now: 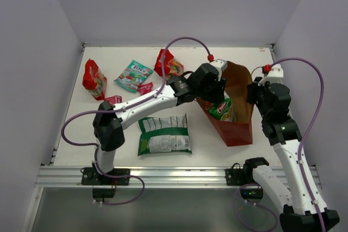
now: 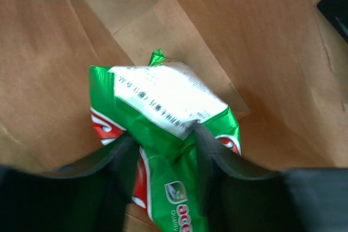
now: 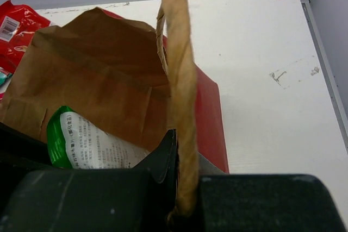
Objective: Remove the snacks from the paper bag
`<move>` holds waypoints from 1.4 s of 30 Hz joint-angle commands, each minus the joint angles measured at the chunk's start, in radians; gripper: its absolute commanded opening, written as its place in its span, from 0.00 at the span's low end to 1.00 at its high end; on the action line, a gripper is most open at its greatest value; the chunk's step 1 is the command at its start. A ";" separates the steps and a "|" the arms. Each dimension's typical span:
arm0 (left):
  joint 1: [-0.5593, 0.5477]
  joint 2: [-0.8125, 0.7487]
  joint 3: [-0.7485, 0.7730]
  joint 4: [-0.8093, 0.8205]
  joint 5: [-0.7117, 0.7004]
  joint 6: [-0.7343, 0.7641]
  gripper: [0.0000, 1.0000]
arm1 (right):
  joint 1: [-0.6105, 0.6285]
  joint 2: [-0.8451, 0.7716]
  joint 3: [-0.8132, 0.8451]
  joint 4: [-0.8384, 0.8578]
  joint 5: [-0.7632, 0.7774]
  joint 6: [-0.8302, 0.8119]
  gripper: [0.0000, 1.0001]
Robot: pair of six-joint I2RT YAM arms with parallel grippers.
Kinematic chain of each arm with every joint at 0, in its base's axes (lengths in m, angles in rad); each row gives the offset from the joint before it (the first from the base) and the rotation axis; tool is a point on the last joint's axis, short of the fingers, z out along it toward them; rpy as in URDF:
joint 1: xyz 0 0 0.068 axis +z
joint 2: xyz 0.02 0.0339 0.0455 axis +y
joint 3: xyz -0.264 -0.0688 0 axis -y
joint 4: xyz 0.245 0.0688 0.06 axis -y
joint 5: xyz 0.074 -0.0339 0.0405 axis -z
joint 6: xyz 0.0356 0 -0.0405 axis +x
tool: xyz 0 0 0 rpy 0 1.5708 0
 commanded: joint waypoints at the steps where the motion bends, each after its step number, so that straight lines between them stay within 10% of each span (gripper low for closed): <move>1: -0.001 0.004 0.006 0.044 -0.022 0.002 0.43 | -0.004 -0.014 -0.005 0.069 -0.007 0.000 0.00; 6: 0.006 -0.051 0.011 0.067 -0.062 0.028 0.00 | -0.004 -0.010 -0.008 0.070 0.004 -0.002 0.00; 34: 0.121 -0.493 0.414 0.053 -0.353 0.348 0.00 | -0.005 0.047 -0.012 0.033 0.159 0.038 0.00; 42: 0.177 -0.502 0.270 -0.010 -0.395 0.352 0.00 | -0.011 0.015 -0.012 0.023 0.206 0.073 0.00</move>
